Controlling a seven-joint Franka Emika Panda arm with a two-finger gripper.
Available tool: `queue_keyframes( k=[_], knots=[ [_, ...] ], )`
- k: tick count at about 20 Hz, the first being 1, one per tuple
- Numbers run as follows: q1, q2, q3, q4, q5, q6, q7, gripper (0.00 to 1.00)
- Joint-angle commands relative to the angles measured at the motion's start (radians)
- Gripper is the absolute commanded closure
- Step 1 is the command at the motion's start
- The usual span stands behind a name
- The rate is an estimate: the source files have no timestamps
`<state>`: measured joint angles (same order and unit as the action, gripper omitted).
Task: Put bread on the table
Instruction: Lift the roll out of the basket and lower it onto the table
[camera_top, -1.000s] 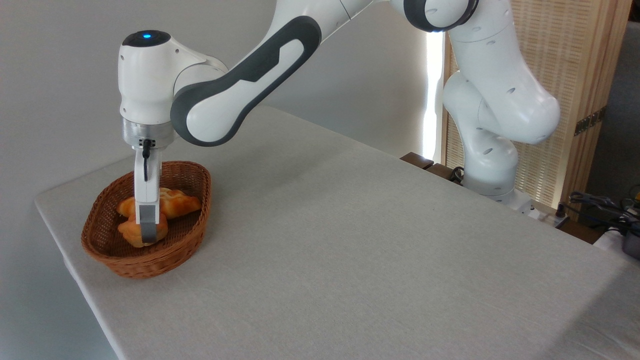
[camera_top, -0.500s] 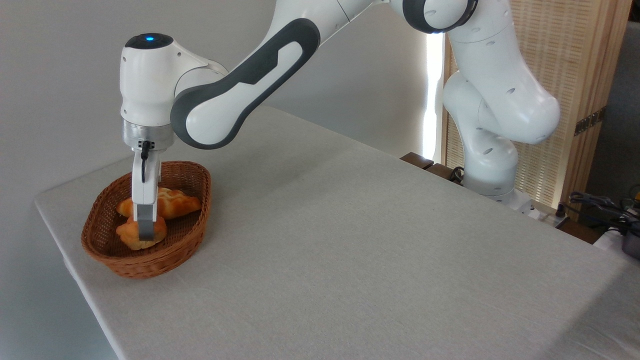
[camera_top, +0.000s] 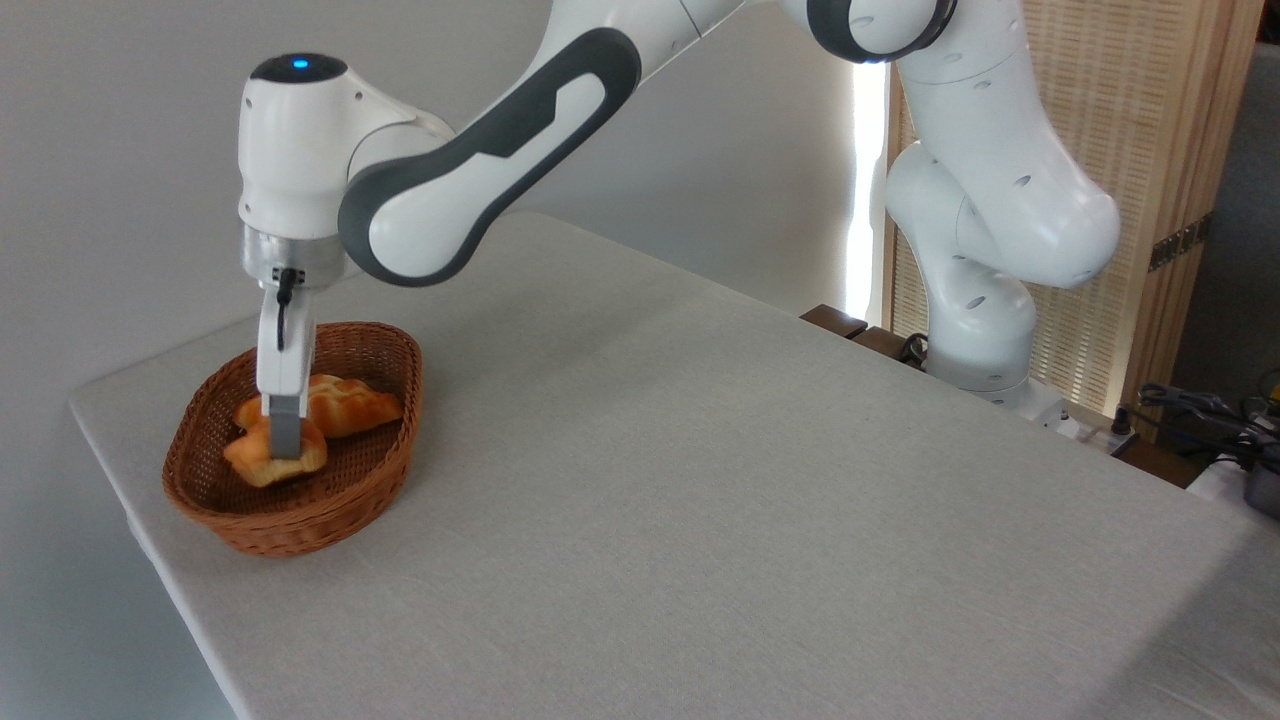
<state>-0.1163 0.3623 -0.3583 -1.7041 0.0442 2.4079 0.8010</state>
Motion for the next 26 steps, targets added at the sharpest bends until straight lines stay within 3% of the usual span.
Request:
queue_keyframes(
  k=[1, 4, 7, 10, 11, 13, 14, 15, 16, 17, 18, 21, 26],
  knots=[
    [0.012, -0.078, -0.005, -0.002, -0.042, -0.06, -0.008, 0.91],
    [0.021, -0.158, 0.019, 0.014, -0.128, -0.211, -0.006, 0.91],
    [0.02, -0.245, 0.091, 0.014, -0.126, -0.402, 0.035, 0.83],
    [0.02, -0.307, 0.169, 0.012, -0.122, -0.591, 0.197, 0.7],
    [0.02, -0.313, 0.194, 0.011, -0.122, -0.643, 0.264, 0.62],
    [0.02, -0.309, 0.214, -0.003, -0.113, -0.713, 0.383, 0.55],
    [0.02, -0.301, 0.22, -0.018, -0.113, -0.722, 0.414, 0.53],
    [0.02, -0.289, 0.22, -0.025, -0.113, -0.718, 0.418, 0.42],
    [0.02, -0.273, 0.22, -0.026, -0.112, -0.717, 0.42, 0.2],
    [0.02, -0.257, 0.22, -0.026, -0.107, -0.716, 0.42, 0.06],
    [0.02, -0.243, 0.22, -0.032, -0.098, -0.711, 0.423, 0.0],
    [0.02, -0.194, 0.219, -0.051, -0.081, -0.705, 0.431, 0.0],
    [0.02, -0.192, 0.219, -0.051, -0.083, -0.69, 0.431, 0.0]
  ],
)
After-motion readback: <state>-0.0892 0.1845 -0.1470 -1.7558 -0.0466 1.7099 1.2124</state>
